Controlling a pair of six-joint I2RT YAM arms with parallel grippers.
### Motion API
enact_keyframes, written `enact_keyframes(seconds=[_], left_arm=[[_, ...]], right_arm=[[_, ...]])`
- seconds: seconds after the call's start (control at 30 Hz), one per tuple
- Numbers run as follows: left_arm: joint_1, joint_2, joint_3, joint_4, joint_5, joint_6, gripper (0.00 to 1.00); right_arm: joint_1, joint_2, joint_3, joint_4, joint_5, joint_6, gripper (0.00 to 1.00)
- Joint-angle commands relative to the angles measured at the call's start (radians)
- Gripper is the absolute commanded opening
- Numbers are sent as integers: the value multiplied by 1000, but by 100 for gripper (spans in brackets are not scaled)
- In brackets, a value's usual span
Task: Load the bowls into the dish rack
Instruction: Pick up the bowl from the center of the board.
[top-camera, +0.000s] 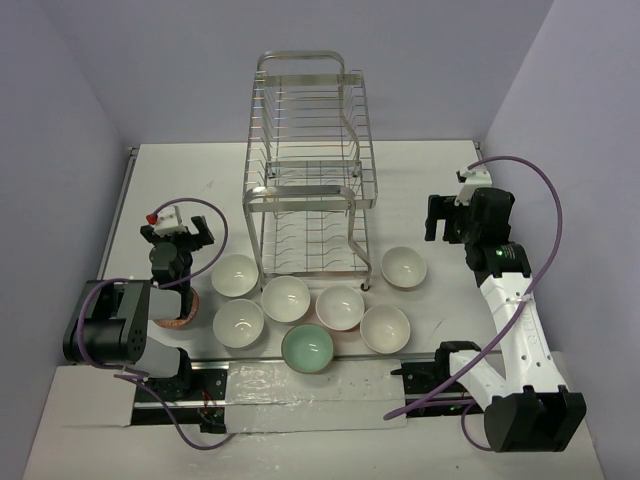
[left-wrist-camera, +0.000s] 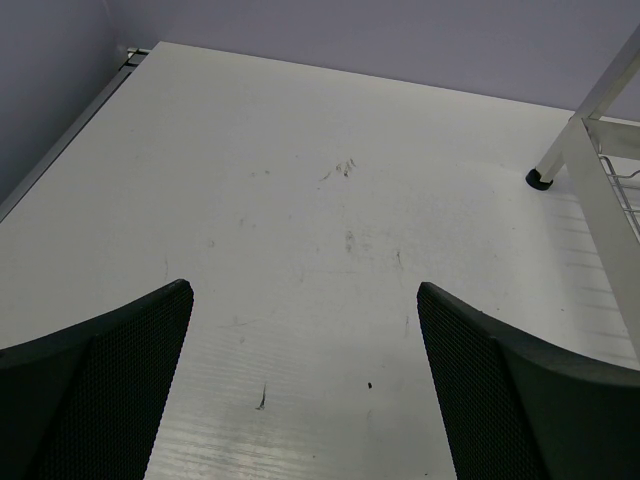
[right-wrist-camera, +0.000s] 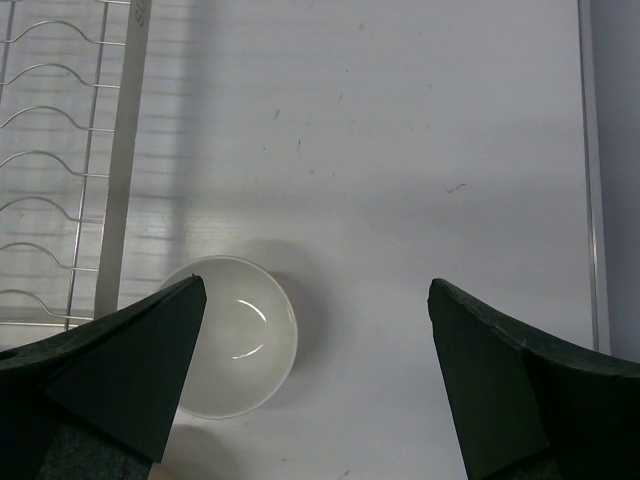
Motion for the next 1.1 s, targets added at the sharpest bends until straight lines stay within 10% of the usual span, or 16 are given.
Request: enact_keyframes(seconds=[0.0,1.07], left_arm=[[0,-4,-5,25,15,-10,99],[3,-4,-4,20,23,-10,99]], right_arm=[[-3,-22,-4,42,11,4,100],[-5,101,11,-10,-119,-53,100]])
